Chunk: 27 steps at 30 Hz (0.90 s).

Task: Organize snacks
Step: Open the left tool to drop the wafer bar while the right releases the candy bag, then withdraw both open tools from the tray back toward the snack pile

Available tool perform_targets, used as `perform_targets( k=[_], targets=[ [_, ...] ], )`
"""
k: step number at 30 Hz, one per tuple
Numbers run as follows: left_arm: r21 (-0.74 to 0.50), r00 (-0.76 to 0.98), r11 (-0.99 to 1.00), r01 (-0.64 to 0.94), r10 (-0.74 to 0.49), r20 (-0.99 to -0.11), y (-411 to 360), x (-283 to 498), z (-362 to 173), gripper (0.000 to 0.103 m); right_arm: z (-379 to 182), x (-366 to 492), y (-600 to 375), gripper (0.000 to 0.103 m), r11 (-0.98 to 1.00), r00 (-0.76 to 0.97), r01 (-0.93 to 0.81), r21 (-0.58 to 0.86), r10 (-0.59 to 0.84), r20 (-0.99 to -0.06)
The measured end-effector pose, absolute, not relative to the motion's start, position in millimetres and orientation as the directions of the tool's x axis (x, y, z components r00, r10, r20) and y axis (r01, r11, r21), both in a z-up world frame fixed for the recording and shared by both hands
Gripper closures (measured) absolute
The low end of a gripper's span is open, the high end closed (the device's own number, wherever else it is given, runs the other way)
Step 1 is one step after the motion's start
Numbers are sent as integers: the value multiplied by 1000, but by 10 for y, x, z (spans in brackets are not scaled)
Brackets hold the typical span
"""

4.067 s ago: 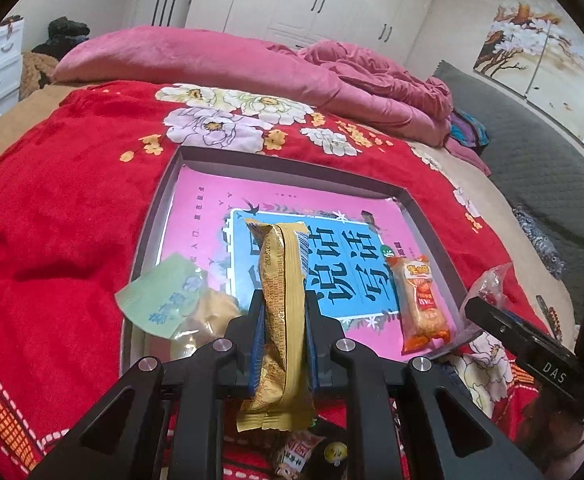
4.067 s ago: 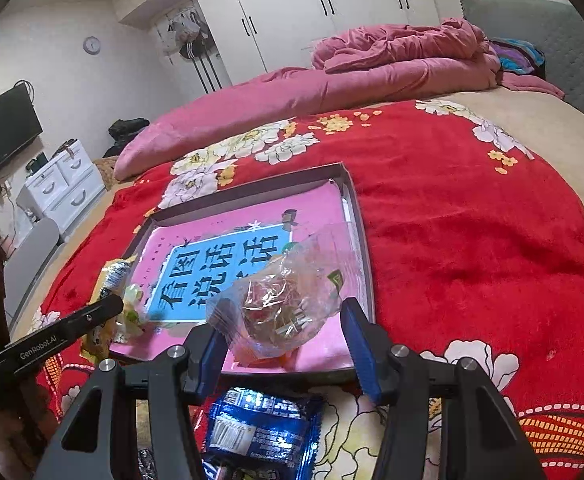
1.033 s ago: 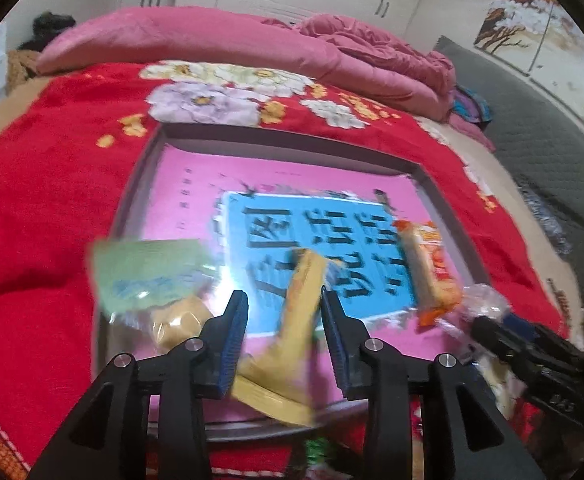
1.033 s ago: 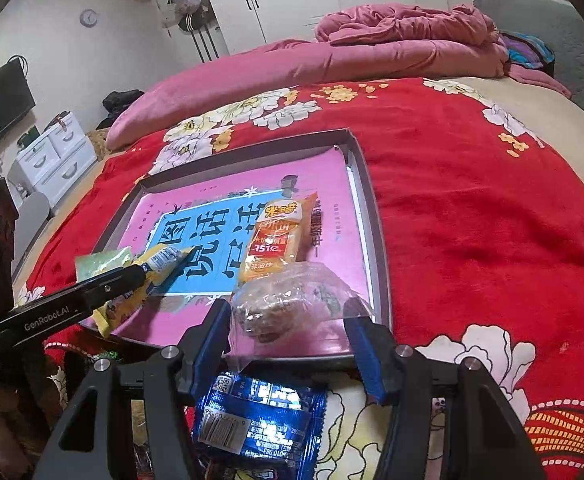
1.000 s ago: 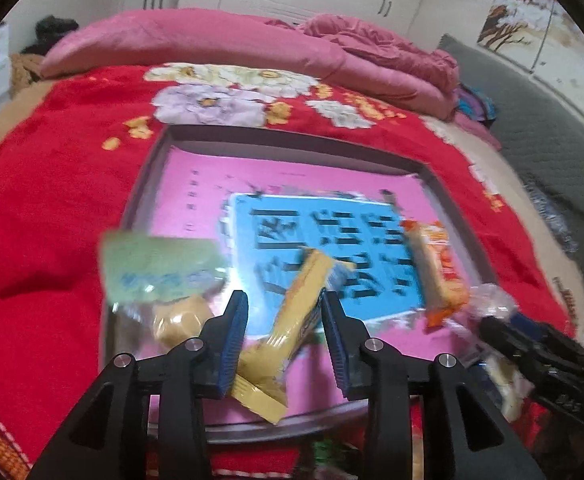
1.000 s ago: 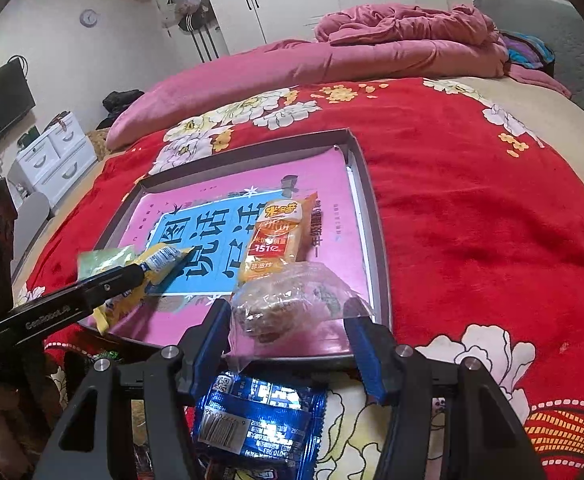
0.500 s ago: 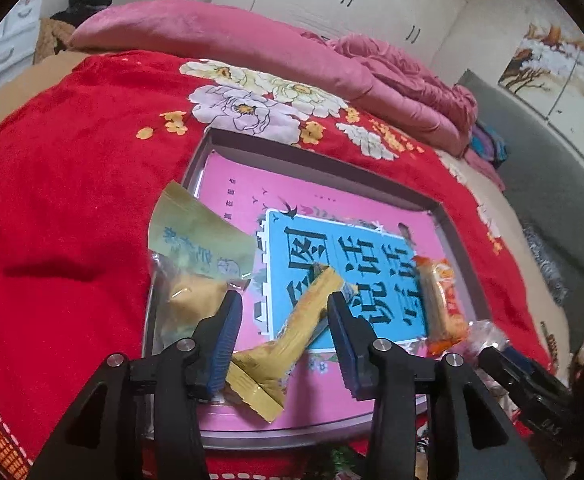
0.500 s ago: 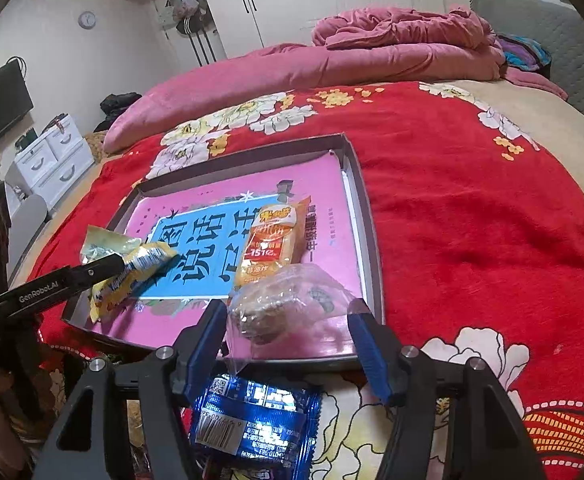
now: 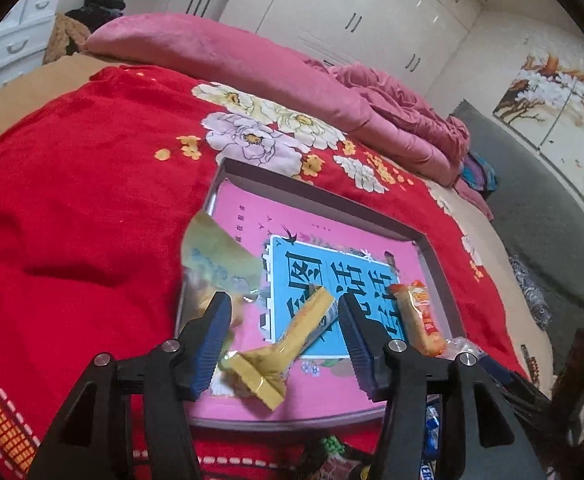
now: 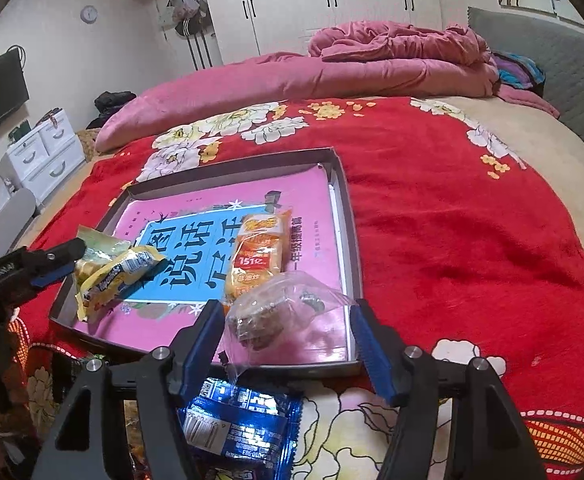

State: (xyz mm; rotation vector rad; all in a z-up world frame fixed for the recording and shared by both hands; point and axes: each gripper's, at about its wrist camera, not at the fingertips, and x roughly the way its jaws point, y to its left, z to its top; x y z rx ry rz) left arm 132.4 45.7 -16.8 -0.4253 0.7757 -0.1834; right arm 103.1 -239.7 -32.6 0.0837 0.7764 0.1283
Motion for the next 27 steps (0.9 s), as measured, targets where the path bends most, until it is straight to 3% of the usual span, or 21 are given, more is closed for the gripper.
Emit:
perform_targets(
  k=[11, 18, 27],
  targets=[
    [-441, 667, 898, -9, -323, -672, 462, 1211, -207, 45, -270, 996, -2426, 38, 988, 725, -86, 126, 148, -672],
    [-395, 668, 919, 12, -301, -680, 382, 1218, -210, 34, -234, 966, -2467, 38, 989, 741, -73, 129, 140, -657],
    [-412, 616, 911, 3, -327, -717, 316, 1412, -401, 31, -250, 979, -2441, 37, 989, 736, -78, 122, 140, -662]
  ],
)
